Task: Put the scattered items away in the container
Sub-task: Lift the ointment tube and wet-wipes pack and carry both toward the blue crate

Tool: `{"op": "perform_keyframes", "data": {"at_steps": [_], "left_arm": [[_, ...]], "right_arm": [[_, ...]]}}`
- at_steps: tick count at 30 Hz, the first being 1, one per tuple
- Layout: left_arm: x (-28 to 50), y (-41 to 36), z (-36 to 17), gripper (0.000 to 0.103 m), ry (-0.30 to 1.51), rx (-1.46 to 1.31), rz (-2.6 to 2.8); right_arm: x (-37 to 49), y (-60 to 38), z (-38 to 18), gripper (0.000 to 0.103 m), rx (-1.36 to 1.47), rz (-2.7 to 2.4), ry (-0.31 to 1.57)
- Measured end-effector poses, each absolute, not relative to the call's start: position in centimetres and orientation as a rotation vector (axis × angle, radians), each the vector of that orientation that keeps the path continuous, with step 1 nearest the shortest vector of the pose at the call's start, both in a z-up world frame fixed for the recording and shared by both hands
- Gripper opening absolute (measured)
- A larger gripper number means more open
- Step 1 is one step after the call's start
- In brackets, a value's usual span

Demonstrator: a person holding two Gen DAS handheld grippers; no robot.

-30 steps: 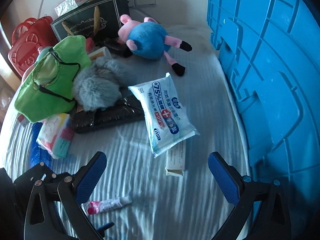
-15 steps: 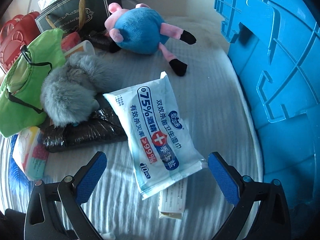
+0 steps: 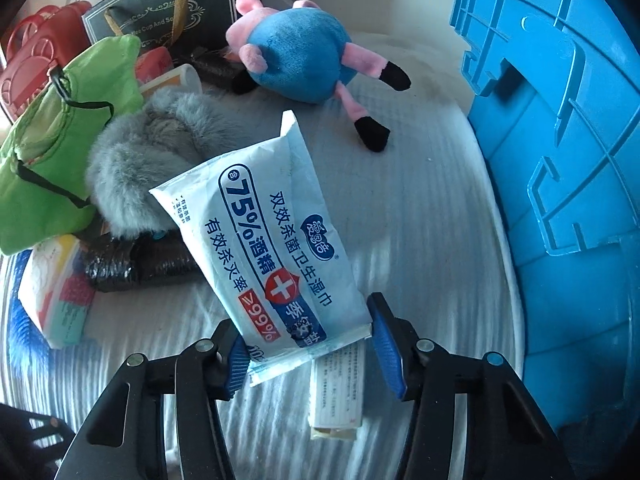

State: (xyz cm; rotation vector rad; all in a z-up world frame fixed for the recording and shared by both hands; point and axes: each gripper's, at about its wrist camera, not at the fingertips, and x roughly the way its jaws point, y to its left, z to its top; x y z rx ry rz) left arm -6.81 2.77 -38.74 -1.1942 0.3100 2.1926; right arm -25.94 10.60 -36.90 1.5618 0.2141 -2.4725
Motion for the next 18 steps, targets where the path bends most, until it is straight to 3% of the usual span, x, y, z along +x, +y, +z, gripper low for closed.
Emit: {"op": "perform_keyframes", "data": {"at_steps": [18], "left_arm": [[-7.4, -2.2, -33.9, 0.017, 0.276, -1.176, 2.379]], "right_arm": [[-18.7, 9.2, -30.6, 0.052, 1.535, -2.402, 0.096]]}}
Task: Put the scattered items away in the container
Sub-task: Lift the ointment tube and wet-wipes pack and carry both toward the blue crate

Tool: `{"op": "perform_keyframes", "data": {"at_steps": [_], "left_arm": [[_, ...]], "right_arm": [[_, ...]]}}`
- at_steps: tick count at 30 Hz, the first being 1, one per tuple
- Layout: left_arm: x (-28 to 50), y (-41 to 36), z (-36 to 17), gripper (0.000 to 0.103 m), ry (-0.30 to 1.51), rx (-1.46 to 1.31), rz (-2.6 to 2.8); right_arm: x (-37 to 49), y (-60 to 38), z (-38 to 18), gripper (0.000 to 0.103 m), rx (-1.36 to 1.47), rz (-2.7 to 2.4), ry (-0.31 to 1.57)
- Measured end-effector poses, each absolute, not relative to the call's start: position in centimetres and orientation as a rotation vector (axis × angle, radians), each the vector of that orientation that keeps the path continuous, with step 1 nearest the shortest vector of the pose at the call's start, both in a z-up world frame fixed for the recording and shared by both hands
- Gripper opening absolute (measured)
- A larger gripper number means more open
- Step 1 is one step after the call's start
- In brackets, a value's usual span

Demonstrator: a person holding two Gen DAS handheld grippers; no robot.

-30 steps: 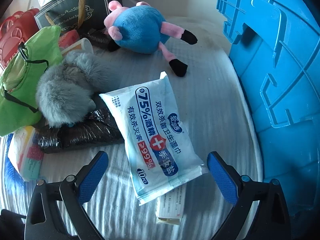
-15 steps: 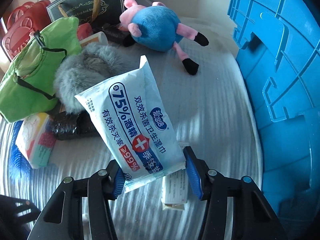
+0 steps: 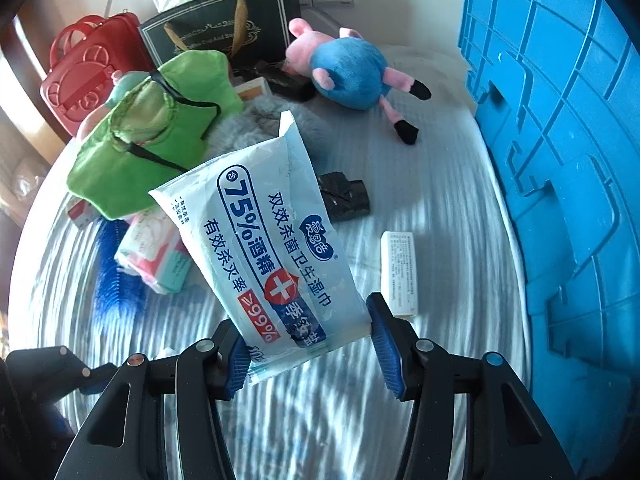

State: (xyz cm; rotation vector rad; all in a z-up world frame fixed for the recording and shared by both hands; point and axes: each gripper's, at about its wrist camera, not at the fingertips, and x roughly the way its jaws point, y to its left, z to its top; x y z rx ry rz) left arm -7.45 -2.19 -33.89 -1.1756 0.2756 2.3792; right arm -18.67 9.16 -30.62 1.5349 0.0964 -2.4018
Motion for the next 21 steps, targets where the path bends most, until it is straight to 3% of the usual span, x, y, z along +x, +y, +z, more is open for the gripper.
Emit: {"op": "perform_keyframes", "data": {"at_steps": [21], "left_arm": [[-3.3, -5.3, -16.7, 0.017, 0.198, -1.038, 2.610]], "right_arm": [[-8.8, 7.9, -16.6, 0.052, 1.359, -2.436, 0.097]]}}
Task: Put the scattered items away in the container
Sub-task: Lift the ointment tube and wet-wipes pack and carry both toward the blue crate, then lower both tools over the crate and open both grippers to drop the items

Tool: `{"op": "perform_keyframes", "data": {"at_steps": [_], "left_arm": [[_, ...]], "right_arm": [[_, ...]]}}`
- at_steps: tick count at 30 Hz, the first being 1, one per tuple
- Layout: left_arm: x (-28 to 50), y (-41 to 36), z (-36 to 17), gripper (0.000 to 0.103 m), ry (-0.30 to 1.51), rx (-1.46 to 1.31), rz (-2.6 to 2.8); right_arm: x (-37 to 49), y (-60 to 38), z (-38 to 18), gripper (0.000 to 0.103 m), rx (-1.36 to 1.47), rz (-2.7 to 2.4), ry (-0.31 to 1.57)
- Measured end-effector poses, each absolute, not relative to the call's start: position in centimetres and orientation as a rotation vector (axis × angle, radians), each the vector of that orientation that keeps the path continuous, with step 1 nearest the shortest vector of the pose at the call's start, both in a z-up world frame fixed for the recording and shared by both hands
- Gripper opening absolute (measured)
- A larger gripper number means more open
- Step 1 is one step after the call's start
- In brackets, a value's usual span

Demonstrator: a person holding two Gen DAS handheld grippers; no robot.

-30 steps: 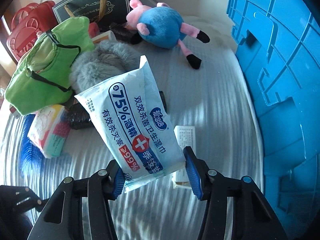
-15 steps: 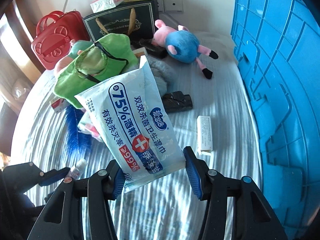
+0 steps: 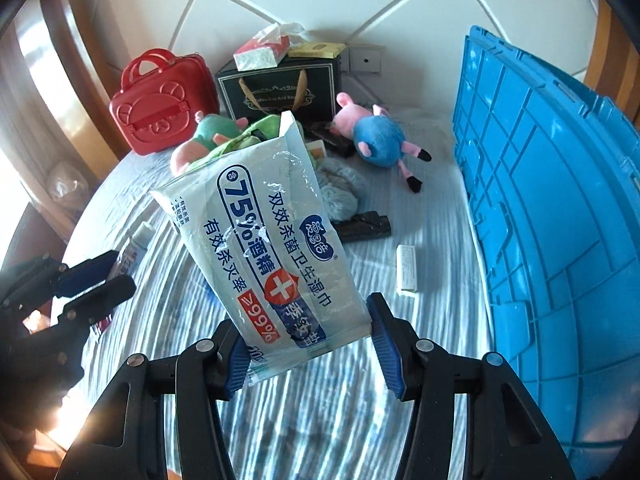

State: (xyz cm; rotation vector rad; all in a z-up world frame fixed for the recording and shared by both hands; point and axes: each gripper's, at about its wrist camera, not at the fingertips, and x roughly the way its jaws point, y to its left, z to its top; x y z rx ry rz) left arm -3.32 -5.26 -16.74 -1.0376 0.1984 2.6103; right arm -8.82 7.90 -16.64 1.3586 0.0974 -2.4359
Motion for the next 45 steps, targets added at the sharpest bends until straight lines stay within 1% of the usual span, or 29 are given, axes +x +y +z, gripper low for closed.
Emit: {"op": "perform_keyframes", "data": {"at_steps": [4, 9, 19, 24, 34, 45], "left_arm": [[-2.8, -5.2, -13.4, 0.017, 0.170, -1.028, 2.645], [-2.6, -4.3, -9.8, 0.017, 0.181, -1.002, 2.661], [-3.8, 0.2, -4.2, 0.017, 0.191, -0.891, 2.663], [-4.8, 3.6, -2.4, 0.017, 0.206, -0.846, 2.650], [-6.4, 12.1, 0.5, 0.017, 0.272, -0.775, 2.612], [-8.7, 21.9, 1.2, 0.017, 0.312, -0.743, 2.519]], "right_arm": [[-7.4, 8.3, -14.0, 0.052, 1.321, -2.448, 0.096], [-6.2, 9.6, -10.6, 0.052, 1.271, -2.462, 0.064], [-4.9, 14.3, -3.5, 0.052, 1.128, -2.532, 0.024], [-5.0, 17.4, -1.6, 0.052, 1.071, -2.575, 0.017], [-5.3, 25.8, 1.1, 0.052, 1.020, -2.648, -0.066], [-5.2, 35.4, 2.4, 0.052, 1.004, -2.762, -0.162]]}}
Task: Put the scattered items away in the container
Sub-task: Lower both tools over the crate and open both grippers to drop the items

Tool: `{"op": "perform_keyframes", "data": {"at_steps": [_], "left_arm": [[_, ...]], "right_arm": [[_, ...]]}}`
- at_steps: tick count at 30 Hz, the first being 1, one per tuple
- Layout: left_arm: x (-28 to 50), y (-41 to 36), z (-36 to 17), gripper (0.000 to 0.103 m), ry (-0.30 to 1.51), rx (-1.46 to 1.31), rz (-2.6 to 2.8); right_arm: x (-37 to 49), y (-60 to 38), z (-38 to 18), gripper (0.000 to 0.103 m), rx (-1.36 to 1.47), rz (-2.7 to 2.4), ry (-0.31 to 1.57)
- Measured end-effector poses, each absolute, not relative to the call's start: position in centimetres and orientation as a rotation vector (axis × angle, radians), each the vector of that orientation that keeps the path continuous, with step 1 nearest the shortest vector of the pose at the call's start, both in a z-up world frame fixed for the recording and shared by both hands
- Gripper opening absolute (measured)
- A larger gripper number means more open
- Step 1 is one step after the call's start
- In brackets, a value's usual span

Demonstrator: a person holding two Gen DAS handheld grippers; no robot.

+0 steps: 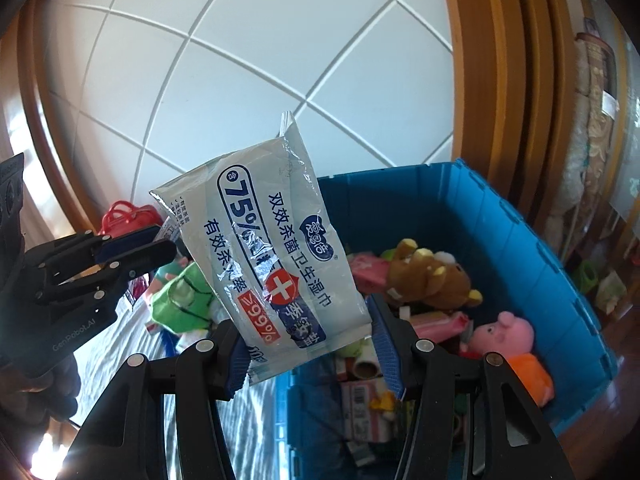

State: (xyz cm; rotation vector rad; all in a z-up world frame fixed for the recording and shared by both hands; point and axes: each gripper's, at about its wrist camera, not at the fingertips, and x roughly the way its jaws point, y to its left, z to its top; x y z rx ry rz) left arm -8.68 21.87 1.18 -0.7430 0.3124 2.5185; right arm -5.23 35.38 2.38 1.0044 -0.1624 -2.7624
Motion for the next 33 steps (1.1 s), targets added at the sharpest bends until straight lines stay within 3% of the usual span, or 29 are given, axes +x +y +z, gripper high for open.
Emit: {"op": "perform_keyframes", "data": {"at_steps": [24, 29, 30, 31, 32, 33], "left_arm": [[-14.3, 33.0, 0.0, 0.017, 0.396, -0.744, 2.416], [-15.5, 32.9, 0.5, 0.018, 0.297, -0.755, 2.455], [-15.9, 32.9, 0.5, 0.040, 0.280, -0.775, 2.463], [-16.2, 32.7, 0.6, 0.092, 0.272, -0.794, 2.471], [-16.3, 32.4, 0.7, 0.103, 0.251, -0.790, 2.492], [-16.5, 32.0, 0.8, 0.103, 0.234, -0.791, 2.505]], "right_arm": [[-7.8, 46.3, 1.2, 0.052, 1.085, -2.897, -0.297], [-8.1, 46.9, 1.5, 0.057, 1.081, -2.910, -0.297], [-8.2, 47.1, 1.6, 0.072, 1.076, -2.913, -0.298], [-8.2, 47.2, 1.6, 0.088, 1.073, -2.915, -0.299], [-8.2, 47.3, 1.7, 0.101, 1.065, -2.922, -0.300], [-8.2, 47.5, 1.6, 0.103, 1.058, -2.929, -0.302]]}}
